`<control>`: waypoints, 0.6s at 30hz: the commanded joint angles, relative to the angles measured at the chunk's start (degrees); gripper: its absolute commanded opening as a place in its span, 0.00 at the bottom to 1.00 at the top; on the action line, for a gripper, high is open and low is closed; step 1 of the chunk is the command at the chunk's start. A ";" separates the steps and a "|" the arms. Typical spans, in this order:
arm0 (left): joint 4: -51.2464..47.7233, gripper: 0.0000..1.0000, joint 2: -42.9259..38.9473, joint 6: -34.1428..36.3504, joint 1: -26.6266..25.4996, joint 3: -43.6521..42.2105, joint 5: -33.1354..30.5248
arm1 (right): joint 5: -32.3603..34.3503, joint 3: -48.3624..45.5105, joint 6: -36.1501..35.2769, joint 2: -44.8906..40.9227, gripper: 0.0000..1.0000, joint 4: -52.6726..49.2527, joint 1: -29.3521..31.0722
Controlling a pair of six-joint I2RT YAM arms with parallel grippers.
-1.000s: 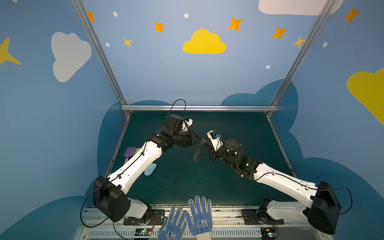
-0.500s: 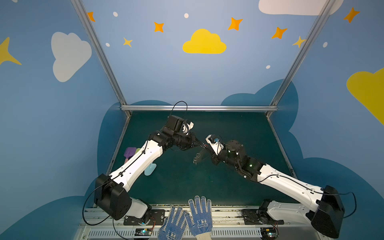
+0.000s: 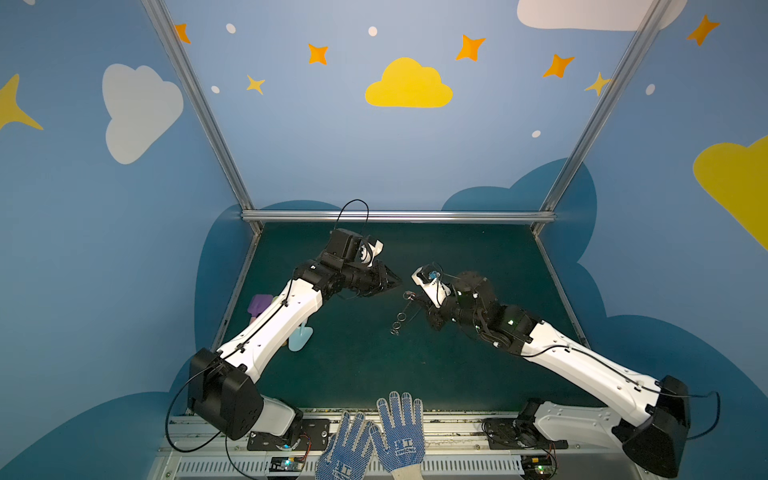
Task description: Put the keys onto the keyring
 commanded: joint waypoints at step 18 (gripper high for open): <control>8.41 0.36 -8.76 22.69 -12.63 -10.19 -30.72 | -4.26 12.58 9.48 7.34 0.00 -17.91 -4.20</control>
